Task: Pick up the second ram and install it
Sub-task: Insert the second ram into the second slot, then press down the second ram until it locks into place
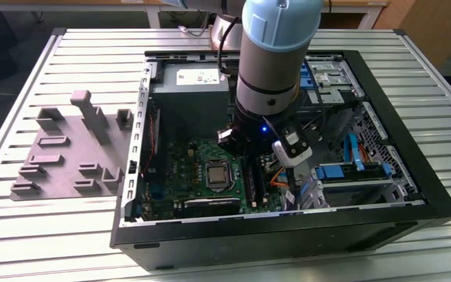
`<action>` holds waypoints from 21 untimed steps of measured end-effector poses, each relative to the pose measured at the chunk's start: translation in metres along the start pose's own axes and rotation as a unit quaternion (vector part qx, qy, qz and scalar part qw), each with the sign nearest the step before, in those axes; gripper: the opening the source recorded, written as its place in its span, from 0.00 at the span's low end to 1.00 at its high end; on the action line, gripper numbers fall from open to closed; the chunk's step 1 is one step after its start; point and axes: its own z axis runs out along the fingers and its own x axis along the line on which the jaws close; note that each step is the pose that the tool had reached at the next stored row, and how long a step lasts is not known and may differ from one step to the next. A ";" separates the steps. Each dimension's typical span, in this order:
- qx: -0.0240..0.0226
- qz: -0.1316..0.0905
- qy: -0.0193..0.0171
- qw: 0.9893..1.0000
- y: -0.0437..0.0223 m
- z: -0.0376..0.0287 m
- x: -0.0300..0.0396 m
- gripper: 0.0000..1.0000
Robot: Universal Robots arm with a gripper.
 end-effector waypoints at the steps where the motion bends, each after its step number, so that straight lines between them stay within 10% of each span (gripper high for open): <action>1: 0.000 0.000 0.000 1.000 0.0000 0.0001 0.0000 0.14; 21: 0.000 0.000 0.000 1.000 0.0001 -0.0031 0.0000 0.22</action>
